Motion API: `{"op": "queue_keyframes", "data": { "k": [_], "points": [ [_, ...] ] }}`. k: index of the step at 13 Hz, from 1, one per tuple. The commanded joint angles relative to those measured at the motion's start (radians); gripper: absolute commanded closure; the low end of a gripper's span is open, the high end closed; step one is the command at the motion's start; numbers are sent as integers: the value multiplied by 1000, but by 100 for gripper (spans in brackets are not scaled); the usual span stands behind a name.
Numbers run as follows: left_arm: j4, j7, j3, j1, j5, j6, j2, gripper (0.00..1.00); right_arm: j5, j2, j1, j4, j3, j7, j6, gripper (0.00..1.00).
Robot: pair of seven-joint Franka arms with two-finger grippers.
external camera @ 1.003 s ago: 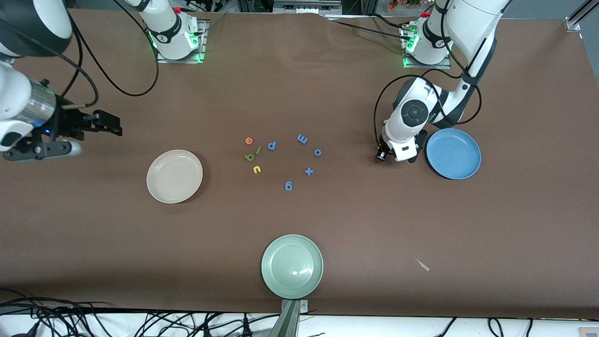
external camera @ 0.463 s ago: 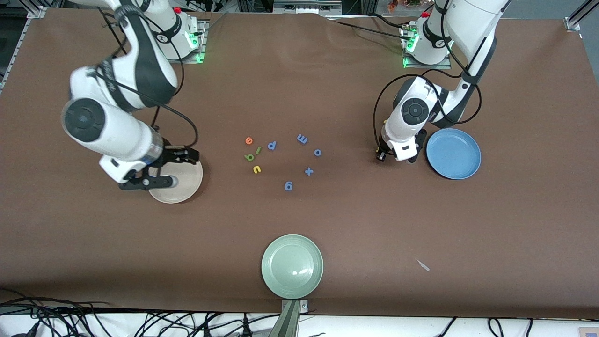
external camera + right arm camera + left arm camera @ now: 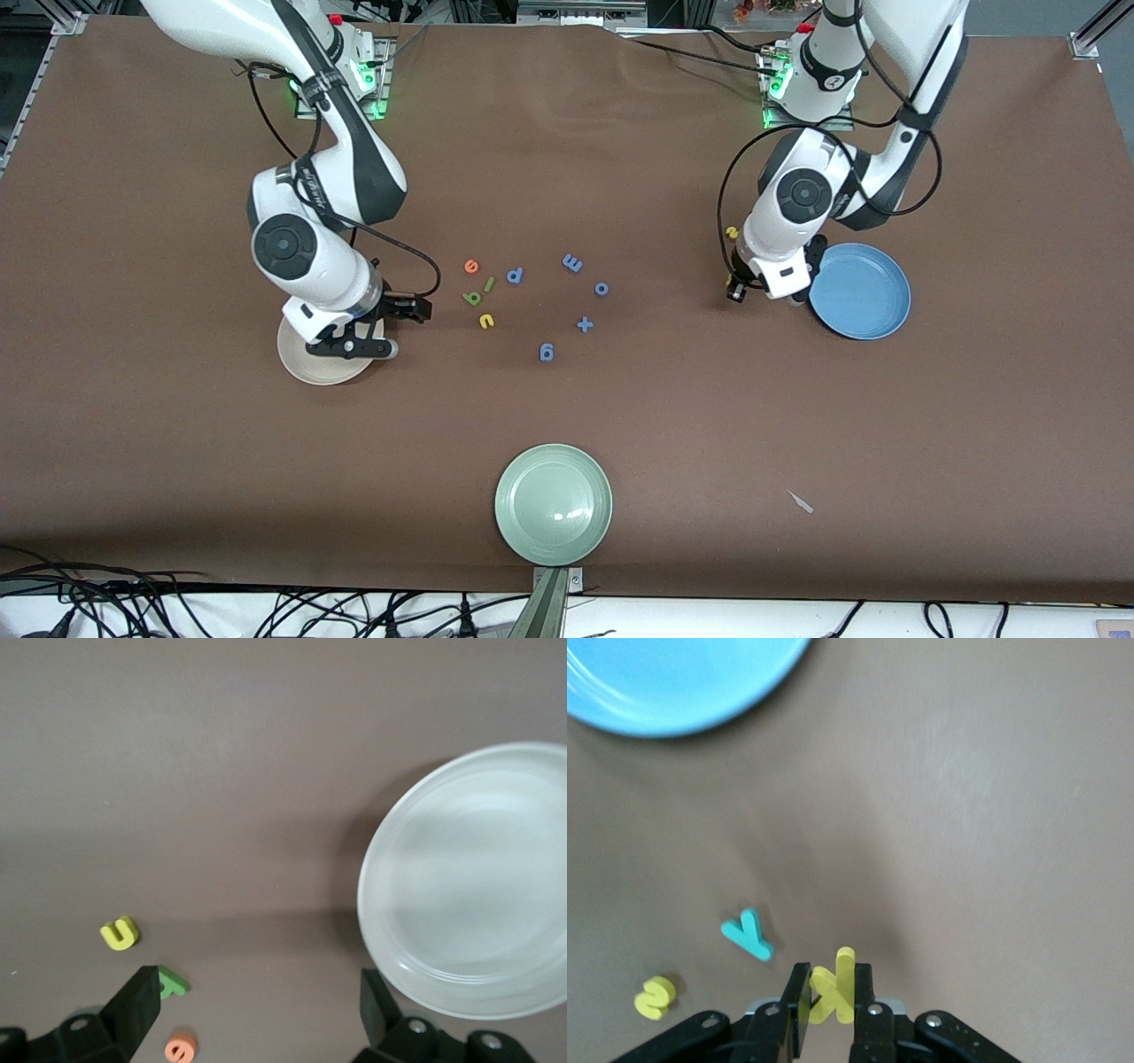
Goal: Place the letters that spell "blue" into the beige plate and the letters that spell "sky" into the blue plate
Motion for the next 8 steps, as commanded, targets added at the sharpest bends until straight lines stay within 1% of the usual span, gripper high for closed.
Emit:
{"op": "queue_keyframes", "data": {
  "k": [1, 4, 6, 7, 8],
  "points": [
    [-22, 98, -6, 130, 77, -8, -19, 84, 8, -51, -1, -140, 42, 85, 116, 0],
    [-24, 282, -6, 265, 108, -8, -22, 82, 8, -39, 1, -223, 96, 195, 216, 0],
    [-31, 405, -6, 345, 108, -1, -20, 81, 8, -28, 7, -249, 134, 252, 237, 0],
    [-53, 441, -6, 365, 117, 15, -22, 78, 7, -30, 11, -256, 141, 269, 239, 0],
    [-68, 445, -6, 374, 148, 27, -22, 69, 5, -27, 33, -260, 142, 294, 242, 0]
  ]
}}
